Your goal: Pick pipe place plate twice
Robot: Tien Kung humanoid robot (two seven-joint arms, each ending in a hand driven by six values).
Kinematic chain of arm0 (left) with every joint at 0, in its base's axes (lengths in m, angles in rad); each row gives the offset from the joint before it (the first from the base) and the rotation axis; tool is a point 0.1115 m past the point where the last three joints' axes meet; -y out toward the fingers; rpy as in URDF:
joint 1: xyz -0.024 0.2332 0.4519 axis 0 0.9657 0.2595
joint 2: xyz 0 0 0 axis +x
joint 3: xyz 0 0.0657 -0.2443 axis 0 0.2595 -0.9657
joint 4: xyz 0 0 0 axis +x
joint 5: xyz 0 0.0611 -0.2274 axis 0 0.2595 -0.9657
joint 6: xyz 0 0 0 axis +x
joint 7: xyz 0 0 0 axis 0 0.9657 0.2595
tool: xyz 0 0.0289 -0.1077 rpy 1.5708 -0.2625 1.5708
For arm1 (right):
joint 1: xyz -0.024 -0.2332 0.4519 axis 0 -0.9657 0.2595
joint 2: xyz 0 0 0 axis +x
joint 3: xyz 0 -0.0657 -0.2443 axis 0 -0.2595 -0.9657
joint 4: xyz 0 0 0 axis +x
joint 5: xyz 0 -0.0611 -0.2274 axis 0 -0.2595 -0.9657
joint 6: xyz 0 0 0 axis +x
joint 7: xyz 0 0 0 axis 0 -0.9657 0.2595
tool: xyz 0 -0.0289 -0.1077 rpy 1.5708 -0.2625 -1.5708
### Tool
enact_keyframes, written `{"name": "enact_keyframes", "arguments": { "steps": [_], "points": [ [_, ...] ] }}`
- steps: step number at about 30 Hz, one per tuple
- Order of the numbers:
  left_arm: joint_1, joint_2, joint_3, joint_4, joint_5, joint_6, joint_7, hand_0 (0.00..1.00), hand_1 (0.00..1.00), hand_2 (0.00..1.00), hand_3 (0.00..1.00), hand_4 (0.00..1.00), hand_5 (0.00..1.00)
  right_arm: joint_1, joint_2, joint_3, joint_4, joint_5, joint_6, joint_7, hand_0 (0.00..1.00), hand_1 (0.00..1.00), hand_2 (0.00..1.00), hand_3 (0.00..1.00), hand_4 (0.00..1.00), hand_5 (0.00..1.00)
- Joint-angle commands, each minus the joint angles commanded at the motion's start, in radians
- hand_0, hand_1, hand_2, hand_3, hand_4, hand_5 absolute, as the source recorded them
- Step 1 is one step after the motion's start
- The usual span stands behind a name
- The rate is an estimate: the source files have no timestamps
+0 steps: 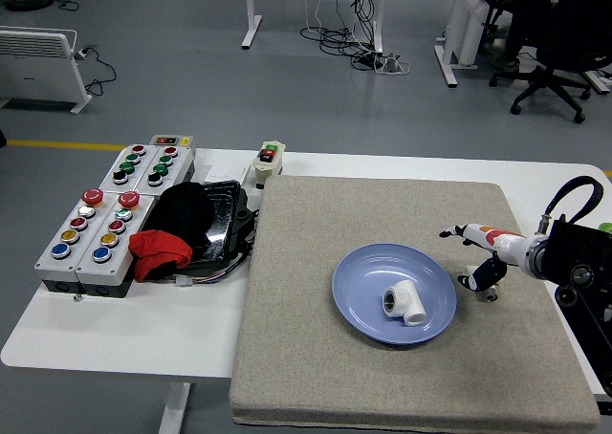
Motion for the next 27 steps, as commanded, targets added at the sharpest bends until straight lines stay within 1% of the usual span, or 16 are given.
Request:
{"name": "enact_keyframes", "arguments": {
  "steps": [7,10,11,12,14,16,20,27],
  "points": [
    [-0.002,-0.001,-0.001,0.0,0.001,0.0,0.0,0.625,0.589,0.608,0.619,0.312,0.998,-0.006,-0.009,0.0,-0.044,-0.025,-0.005,0.008,0.962,0.91,0.979,0.939,0.695,0.174],
    [-0.001,-0.002,-0.003,0.0,0.002,0.001,0.001,0.625,0.589,0.608,0.619,0.312,0.998,-0.006,-0.006,-0.004,-0.066,-0.06,-0.036,0.037,0.962,0.91,0.979,0.939,0.695,0.174],
    [-0.001,-0.002,-0.003,0.0,0.003,0.001,0.002,0.625,0.589,0.608,0.619,0.312,0.998,-0.005,-0.004,-0.007,-0.076,-0.079,-0.057,0.058,0.962,0.91,0.979,0.939,0.695,0.174],
    [-0.001,-0.002,-0.003,0.0,0.003,0.001,0.002,0.625,0.589,0.606,0.618,0.312,0.998,-0.005,-0.004,-0.008,-0.079,-0.086,-0.065,0.066,0.961,0.91,0.98,0.927,0.694,0.164],
    [-0.001,-0.003,-0.004,0.0,0.004,0.001,0.002,0.625,0.589,0.606,0.618,0.312,0.998,-0.004,0.0,-0.012,-0.102,-0.111,-0.097,0.098,0.961,0.91,0.98,0.927,0.694,0.164],
    [-0.001,-0.003,-0.003,0.0,0.003,0.001,0.002,0.625,0.589,0.606,0.618,0.312,0.998,-0.003,0.001,-0.012,-0.118,-0.111,-0.111,0.112,0.961,0.91,0.98,0.927,0.694,0.164],
    [-0.001,-0.003,-0.004,0.0,0.003,0.002,0.002,0.625,0.588,0.605,0.619,0.312,0.998,-0.005,-0.004,-0.011,-0.136,-0.111,-0.111,0.119,0.952,0.905,0.98,0.926,0.694,0.157],
    [-0.002,-0.004,-0.005,0.0,0.003,0.002,0.002,0.625,0.588,0.606,0.619,0.311,0.998,-0.007,-0.01,-0.007,-0.148,-0.111,-0.109,0.119,0.952,0.905,0.982,0.924,0.689,0.144]
  ]
}}
